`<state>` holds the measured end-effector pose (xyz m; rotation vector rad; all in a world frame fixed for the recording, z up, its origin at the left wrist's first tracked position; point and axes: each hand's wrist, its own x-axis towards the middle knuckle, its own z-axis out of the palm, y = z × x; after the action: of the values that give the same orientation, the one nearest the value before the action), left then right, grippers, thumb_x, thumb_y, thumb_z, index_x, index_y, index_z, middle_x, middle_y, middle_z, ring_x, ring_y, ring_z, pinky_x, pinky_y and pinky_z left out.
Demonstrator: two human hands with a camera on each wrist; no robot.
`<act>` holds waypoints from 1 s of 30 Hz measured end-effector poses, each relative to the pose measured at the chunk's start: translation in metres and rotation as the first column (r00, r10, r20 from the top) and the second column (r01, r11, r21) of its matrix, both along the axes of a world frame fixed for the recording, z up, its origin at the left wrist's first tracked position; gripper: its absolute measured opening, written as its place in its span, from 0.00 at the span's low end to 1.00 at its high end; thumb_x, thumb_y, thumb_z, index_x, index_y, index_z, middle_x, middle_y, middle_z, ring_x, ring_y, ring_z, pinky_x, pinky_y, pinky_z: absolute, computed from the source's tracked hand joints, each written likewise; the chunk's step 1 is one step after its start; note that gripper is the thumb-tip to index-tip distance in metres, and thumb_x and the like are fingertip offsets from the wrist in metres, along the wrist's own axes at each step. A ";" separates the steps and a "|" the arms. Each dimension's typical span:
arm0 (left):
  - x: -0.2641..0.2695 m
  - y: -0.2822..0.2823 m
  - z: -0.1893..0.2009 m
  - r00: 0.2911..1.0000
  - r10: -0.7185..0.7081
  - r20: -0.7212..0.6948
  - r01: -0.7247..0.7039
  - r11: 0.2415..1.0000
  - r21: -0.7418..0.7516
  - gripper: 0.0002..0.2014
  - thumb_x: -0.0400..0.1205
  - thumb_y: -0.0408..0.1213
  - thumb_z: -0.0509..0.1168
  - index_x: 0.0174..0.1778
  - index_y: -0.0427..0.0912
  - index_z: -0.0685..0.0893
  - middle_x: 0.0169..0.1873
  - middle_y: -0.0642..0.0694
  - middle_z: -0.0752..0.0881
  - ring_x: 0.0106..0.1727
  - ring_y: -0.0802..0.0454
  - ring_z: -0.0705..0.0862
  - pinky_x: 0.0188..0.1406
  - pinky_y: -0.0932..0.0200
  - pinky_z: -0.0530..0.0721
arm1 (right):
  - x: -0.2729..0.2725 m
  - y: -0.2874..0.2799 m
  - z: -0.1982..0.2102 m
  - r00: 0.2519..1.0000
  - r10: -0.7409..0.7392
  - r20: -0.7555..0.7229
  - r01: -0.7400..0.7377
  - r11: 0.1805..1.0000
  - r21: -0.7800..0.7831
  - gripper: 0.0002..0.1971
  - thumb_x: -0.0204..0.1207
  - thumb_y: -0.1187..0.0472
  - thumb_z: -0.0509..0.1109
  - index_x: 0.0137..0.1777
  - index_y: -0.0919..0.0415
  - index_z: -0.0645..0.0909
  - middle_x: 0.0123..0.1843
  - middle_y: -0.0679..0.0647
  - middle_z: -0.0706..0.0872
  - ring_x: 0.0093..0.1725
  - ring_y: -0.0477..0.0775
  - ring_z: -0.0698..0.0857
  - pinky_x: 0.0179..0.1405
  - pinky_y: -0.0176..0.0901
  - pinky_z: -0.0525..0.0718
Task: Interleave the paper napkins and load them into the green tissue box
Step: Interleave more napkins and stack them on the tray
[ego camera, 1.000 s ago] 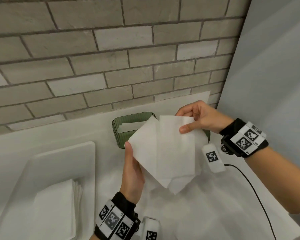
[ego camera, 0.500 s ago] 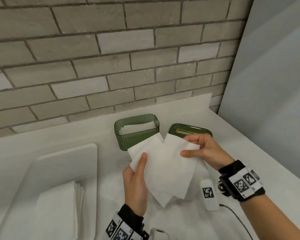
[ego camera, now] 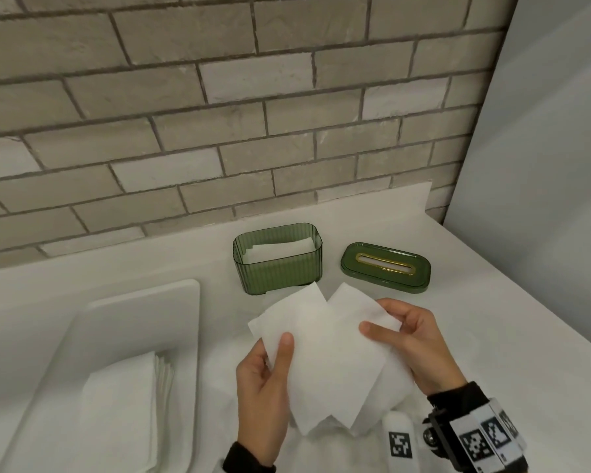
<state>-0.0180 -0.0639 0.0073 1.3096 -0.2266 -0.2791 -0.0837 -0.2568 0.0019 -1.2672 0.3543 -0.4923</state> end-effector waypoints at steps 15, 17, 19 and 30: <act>0.012 0.019 -0.001 0.846 0.349 0.403 -0.383 0.924 0.003 0.18 0.88 0.26 0.58 0.58 0.55 0.84 0.53 0.68 0.88 0.50 0.68 0.87 0.44 0.75 0.82 | 0.001 -0.024 0.020 0.996 0.013 0.093 0.006 0.979 -0.205 0.11 0.65 0.68 0.76 0.48 0.69 0.88 0.45 0.61 0.93 0.43 0.58 0.91 0.42 0.40 0.89; 0.026 0.027 -0.002 0.812 0.346 0.471 -0.433 0.897 0.088 0.17 0.88 0.26 0.58 0.50 0.52 0.87 0.52 0.61 0.89 0.53 0.69 0.85 0.50 0.77 0.78 | -0.001 -0.032 0.029 0.993 0.088 0.082 -0.063 0.963 -0.263 0.11 0.68 0.67 0.76 0.49 0.70 0.88 0.47 0.63 0.93 0.46 0.61 0.91 0.46 0.45 0.89; 0.045 0.031 -0.008 0.823 0.242 0.515 -0.411 0.879 0.244 0.16 0.87 0.27 0.61 0.51 0.52 0.89 0.56 0.51 0.89 0.61 0.61 0.84 0.63 0.68 0.80 | 0.000 -0.034 0.043 0.969 0.238 0.063 -0.210 0.934 -0.290 0.09 0.70 0.69 0.74 0.49 0.70 0.88 0.48 0.66 0.92 0.46 0.61 0.91 0.47 0.44 0.89; 0.049 0.017 0.017 0.982 -0.182 -0.044 0.186 0.974 0.130 0.40 0.76 0.76 0.54 0.58 0.43 0.92 0.52 0.36 0.92 0.54 0.39 0.88 0.55 0.43 0.77 | 0.039 -0.020 0.051 0.948 0.313 0.060 -0.309 0.948 -0.075 0.12 0.69 0.66 0.74 0.51 0.69 0.86 0.44 0.66 0.92 0.38 0.56 0.91 0.39 0.42 0.89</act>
<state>0.0313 -0.0470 0.0247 1.4173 -0.3074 -0.4795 -0.0445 -0.2769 0.0527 -1.3356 0.0745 -0.2792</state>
